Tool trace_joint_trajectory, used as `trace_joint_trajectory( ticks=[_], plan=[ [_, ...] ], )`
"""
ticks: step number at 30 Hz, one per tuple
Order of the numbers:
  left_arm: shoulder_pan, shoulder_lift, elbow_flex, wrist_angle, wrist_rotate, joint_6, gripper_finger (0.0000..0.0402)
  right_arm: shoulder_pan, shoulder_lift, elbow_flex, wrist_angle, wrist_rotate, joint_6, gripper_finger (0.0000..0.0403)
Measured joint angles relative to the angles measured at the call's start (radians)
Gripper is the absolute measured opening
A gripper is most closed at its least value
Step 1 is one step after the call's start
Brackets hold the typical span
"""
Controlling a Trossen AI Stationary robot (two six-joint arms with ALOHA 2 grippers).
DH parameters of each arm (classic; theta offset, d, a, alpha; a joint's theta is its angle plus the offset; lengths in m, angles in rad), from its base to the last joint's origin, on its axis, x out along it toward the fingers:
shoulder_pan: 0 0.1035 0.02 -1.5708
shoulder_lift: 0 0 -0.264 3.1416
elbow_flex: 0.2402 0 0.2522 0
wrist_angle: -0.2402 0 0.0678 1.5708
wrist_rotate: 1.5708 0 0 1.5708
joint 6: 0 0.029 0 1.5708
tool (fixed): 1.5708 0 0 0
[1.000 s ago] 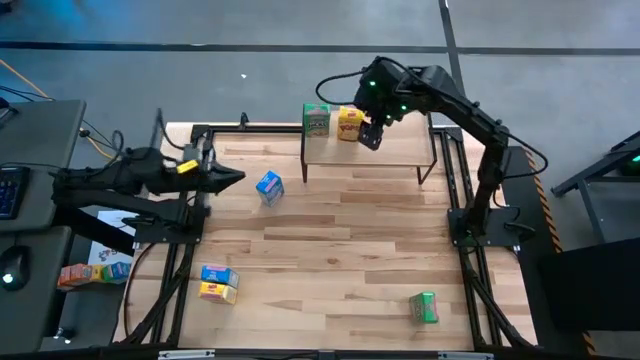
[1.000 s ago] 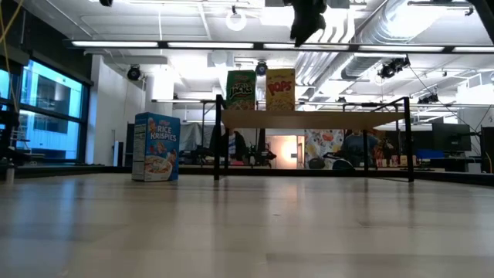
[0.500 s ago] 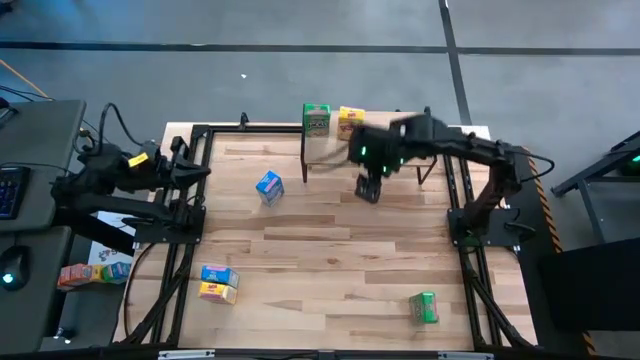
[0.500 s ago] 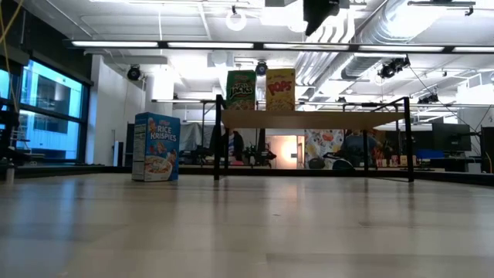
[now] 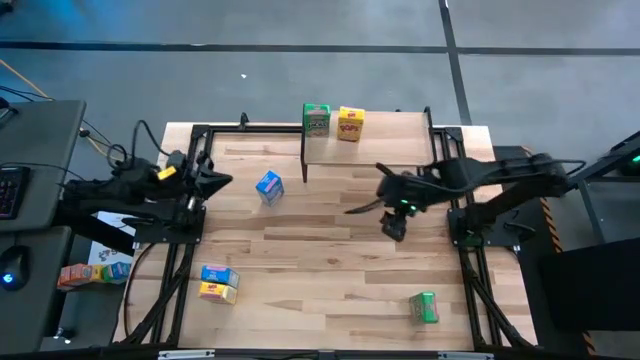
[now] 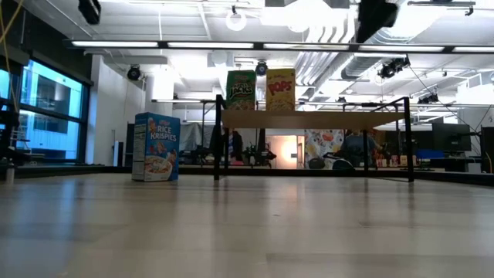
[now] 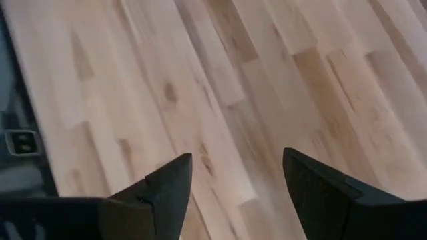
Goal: Stack cereal on shelf
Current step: Put the green cereal box on the shelf
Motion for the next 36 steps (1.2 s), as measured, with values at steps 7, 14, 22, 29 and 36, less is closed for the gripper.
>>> trace_joint_trajectory(
  ticks=[7, 14, 22, 29, 36],
  plan=[
    [0.000, 0.000, -0.034, -0.008, -0.052, -0.026, 0.0000, 0.063, -0.199, -0.220, 0.226, 0.040, 0.127, 0.0224],
    [0.000, 0.000, -0.034, -0.002, -0.061, -0.030, 0.0000, 0.060, -0.249, -0.314, 0.393, -0.010, 0.235, 0.0224],
    [0.000, 0.000, -0.034, -0.002, -0.083, -0.030, 0.0000, 0.190, -0.194, -0.314, 0.225, -0.369, 0.774, 0.0224],
    [0.000, 0.000, -0.033, -0.004, -0.083, -0.030, 0.0000, 0.527, -0.170, -0.314, 0.232, -0.321, 1.378, 0.0224],
    [0.000, 0.000, -0.033, -0.004, -0.083, -0.029, 0.0000, 0.726, -0.141, -0.314, 0.218, -0.114, 1.776, 0.0224]
  ],
)
